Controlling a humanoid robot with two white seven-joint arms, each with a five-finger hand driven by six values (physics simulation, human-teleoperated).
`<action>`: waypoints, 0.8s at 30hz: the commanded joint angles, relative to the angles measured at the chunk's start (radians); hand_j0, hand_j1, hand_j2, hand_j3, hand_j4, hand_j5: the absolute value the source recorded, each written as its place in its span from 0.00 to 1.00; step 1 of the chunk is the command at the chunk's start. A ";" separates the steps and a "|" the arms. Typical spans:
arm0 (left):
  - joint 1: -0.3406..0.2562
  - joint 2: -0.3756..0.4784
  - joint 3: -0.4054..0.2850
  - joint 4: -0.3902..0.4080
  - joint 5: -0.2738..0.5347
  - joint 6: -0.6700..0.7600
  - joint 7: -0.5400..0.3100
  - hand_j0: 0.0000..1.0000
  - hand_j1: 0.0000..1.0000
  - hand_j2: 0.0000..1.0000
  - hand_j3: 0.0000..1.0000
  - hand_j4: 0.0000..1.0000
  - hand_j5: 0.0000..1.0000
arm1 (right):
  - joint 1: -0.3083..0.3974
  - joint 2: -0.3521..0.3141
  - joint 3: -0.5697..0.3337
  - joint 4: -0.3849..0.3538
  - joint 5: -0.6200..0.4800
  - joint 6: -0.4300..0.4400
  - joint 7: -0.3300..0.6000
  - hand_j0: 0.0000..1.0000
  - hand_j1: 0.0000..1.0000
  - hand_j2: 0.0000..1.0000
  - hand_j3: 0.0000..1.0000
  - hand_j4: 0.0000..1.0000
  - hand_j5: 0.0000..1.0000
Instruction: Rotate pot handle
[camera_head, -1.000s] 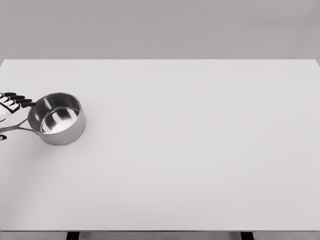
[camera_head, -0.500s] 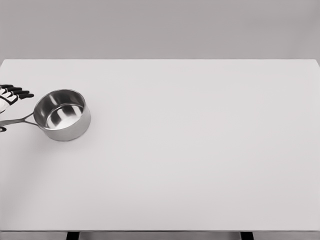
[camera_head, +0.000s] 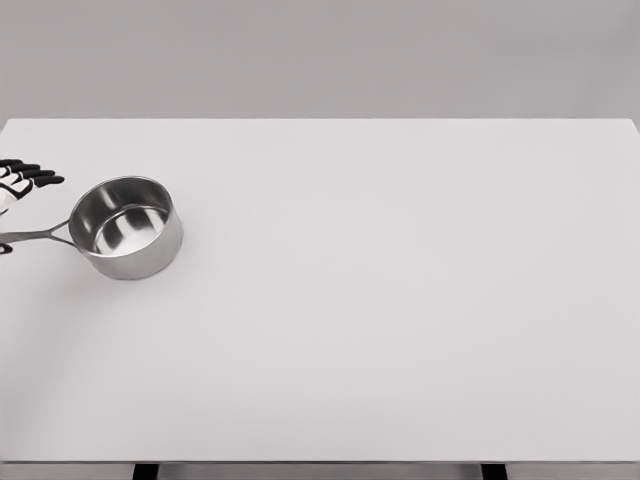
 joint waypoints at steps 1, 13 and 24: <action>0.000 -0.006 0.001 0.010 0.002 0.001 0.001 1.00 1.00 1.00 1.00 1.00 1.00 | 0.000 0.000 0.000 0.000 0.000 0.001 0.000 1.00 1.00 1.00 1.00 1.00 1.00; -0.037 -0.017 0.000 0.056 0.001 0.001 0.001 1.00 1.00 1.00 1.00 1.00 1.00 | 0.000 0.000 0.000 0.000 0.000 0.001 0.000 1.00 1.00 1.00 1.00 1.00 1.00; -0.077 -0.046 -0.003 0.096 -0.001 0.001 -0.004 1.00 1.00 1.00 1.00 1.00 1.00 | 0.000 0.000 0.000 0.000 0.000 -0.001 0.000 1.00 1.00 1.00 1.00 1.00 1.00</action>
